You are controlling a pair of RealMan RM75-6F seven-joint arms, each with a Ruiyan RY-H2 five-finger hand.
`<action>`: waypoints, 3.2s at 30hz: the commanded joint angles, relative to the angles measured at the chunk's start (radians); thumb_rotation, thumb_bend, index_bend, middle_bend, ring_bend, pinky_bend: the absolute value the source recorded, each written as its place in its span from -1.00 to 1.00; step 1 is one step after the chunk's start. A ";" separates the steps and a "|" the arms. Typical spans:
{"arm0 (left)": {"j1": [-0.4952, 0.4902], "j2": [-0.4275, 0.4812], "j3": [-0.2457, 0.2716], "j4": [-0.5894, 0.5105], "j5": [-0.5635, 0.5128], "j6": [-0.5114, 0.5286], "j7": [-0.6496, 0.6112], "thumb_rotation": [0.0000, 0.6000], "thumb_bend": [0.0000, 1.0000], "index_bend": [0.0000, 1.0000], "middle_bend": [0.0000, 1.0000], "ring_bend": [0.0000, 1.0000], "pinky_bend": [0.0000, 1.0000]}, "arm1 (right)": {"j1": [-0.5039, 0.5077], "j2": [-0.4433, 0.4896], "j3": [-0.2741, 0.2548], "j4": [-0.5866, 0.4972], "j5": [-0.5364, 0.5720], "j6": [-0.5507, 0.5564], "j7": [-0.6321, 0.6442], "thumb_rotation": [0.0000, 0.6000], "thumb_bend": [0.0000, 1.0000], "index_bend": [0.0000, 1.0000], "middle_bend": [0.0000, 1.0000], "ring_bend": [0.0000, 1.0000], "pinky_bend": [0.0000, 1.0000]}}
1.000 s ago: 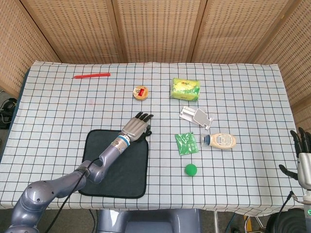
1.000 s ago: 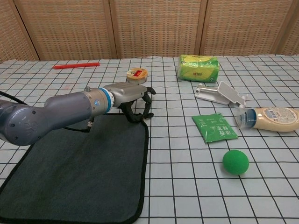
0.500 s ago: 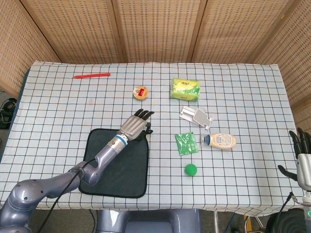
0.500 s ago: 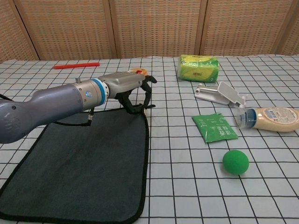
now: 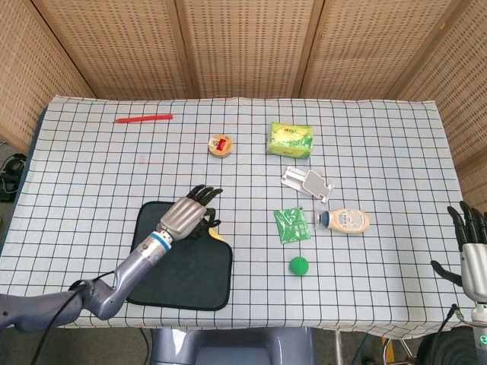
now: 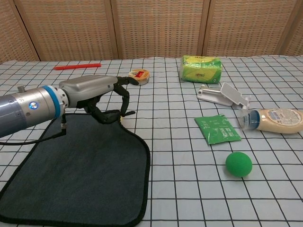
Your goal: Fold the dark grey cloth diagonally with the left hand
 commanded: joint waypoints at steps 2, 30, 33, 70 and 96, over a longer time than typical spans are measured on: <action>0.067 0.086 0.067 -0.099 0.045 0.057 0.023 1.00 -0.04 0.19 -1.00 -1.00 -1.00 | -0.002 0.002 -0.003 -0.005 -0.007 0.006 0.001 1.00 -1.00 -1.00 -1.00 -1.00 -1.00; 0.283 0.292 0.314 -0.239 0.294 0.196 -0.067 1.00 -0.04 0.19 -1.00 -1.00 -1.00 | -0.011 0.016 -0.009 -0.025 -0.026 0.023 0.009 1.00 -1.00 -1.00 -1.00 -1.00 -1.00; 0.297 0.301 0.319 -0.235 0.306 0.206 -0.063 1.00 -0.04 0.19 -1.00 -1.00 -1.00 | -0.011 0.016 -0.009 -0.025 -0.026 0.023 0.010 1.00 -1.00 -1.00 -1.00 -1.00 -1.00; 0.402 0.342 0.354 -0.180 0.381 0.216 -0.081 1.00 -0.03 0.18 -1.00 -1.00 -1.00 | -0.020 0.027 -0.014 -0.039 -0.041 0.036 0.016 1.00 -1.00 -1.00 -1.00 -1.00 -1.00; 0.435 0.352 0.353 -0.147 0.400 0.221 -0.124 1.00 -0.78 -0.68 -1.00 -1.00 -1.00 | -0.022 0.026 -0.016 -0.043 -0.050 0.041 0.013 1.00 -1.00 -1.00 -1.00 -1.00 -1.00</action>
